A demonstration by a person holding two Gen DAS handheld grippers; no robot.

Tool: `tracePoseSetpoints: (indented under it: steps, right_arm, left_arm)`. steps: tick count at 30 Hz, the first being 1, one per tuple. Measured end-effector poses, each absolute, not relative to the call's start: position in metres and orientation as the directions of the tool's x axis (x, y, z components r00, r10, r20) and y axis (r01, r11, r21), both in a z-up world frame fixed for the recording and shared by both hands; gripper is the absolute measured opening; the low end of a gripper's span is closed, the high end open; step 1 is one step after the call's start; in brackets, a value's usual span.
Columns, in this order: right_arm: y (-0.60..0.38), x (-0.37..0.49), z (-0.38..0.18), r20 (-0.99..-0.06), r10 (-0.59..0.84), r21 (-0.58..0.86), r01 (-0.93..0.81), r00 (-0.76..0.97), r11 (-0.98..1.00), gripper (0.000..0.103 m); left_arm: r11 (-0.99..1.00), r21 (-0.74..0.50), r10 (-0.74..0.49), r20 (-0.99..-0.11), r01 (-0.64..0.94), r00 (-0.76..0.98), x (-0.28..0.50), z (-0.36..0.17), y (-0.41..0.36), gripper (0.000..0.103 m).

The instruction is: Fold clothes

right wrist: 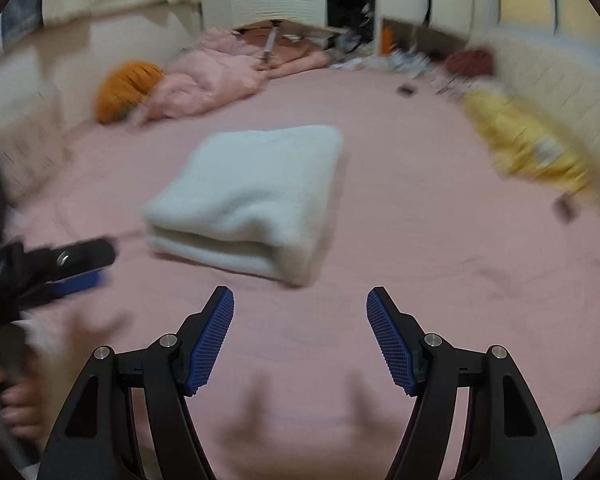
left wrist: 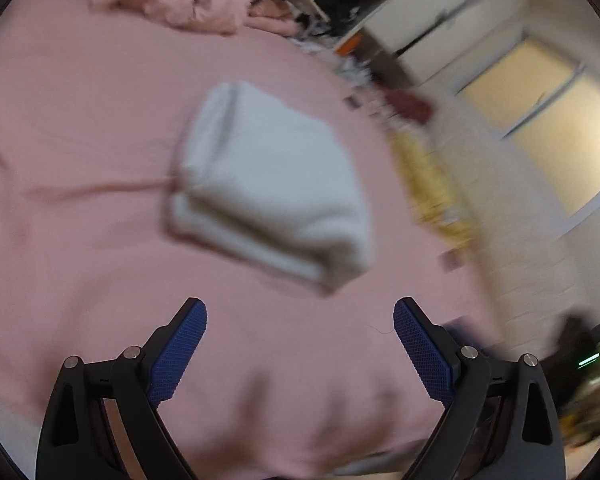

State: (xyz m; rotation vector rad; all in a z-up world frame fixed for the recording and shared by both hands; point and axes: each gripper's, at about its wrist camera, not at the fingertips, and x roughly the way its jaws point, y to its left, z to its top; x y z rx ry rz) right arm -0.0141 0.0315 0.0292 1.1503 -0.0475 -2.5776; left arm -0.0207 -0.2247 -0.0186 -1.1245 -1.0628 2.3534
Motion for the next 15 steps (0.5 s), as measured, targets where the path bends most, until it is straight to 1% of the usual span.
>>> tracePoseSetpoints:
  steps: [1, 3, 4, 5, 7, 9, 10, 11, 12, 13, 15]
  right_arm:
    - [0.037, -0.020, 0.026, -0.708, -0.404, 0.286, 0.288, -0.580, -0.914, 0.070]
    - [0.047, -0.034, 0.017, -0.650, -0.583, 0.521, 0.273, -0.487, -0.809, 0.070]
    - [0.051, -0.042, 0.010, -0.609, -0.657, 0.624, 0.244, -0.444, -0.742, 0.070]
    - [0.055, -0.052, 0.001, -0.566, -0.715, 0.713, 0.193, -0.410, -0.674, 0.070]
    - [0.059, -0.070, -0.018, -0.469, -0.803, 0.841, 0.091, -0.366, -0.533, 0.070]
    - [0.061, -0.088, -0.037, -0.398, -0.843, 0.905, -0.003, -0.361, -0.426, 0.070]
    - [0.060, -0.097, -0.045, -0.369, -0.857, 0.924, -0.043, -0.360, -0.380, 0.070]
    - [0.060, -0.106, -0.054, -0.344, -0.867, 0.938, -0.079, -0.360, -0.339, 0.070]
    - [0.057, -0.113, -0.060, -0.349, -0.866, 0.937, -0.101, -0.359, -0.335, 0.070]
    - [0.055, -0.121, -0.066, -0.357, -0.863, 0.934, -0.123, -0.357, -0.336, 0.070]
    - [0.051, -0.136, -0.079, -0.408, -0.841, 0.913, -0.177, -0.354, -0.368, 0.070]
  left_arm:
    - [-0.595, -0.804, 0.615, -0.469, 0.018, -0.634, -0.029, -0.024, -0.232, 0.095]
    - [-0.438, -0.899, 0.698, -0.344, 0.005, -0.628, -0.046, -0.034, -0.245, 0.095]
    - [-0.392, -0.920, 0.712, -0.310, 0.009, -0.630, -0.055, -0.039, -0.250, 0.095]
    - [-0.367, -0.930, 0.720, -0.298, 0.021, -0.627, -0.064, -0.045, -0.253, 0.095]
    - [-0.321, -0.946, 0.731, -0.279, 0.047, -0.622, -0.083, -0.058, -0.258, 0.095]
    - [-0.290, -0.954, 0.734, -0.272, 0.075, -0.622, -0.094, -0.071, -0.258, 0.093]
    - [-0.264, -0.961, 0.738, -0.257, 0.083, -0.624, -0.097, -0.076, -0.258, 0.090]
    - [-0.239, -0.967, 0.741, -0.241, 0.090, -0.627, -0.100, -0.081, -0.258, 0.089]
    - [-0.237, -0.966, 0.739, -0.250, 0.105, -0.625, -0.103, -0.085, -0.257, 0.089]
    - [-0.281, -0.951, 0.728, -0.300, 0.131, -0.617, -0.105, -0.087, -0.254, 0.089]
    - [-0.355, -0.920, 0.701, -0.380, 0.166, -0.604, -0.107, -0.091, -0.248, 0.089]
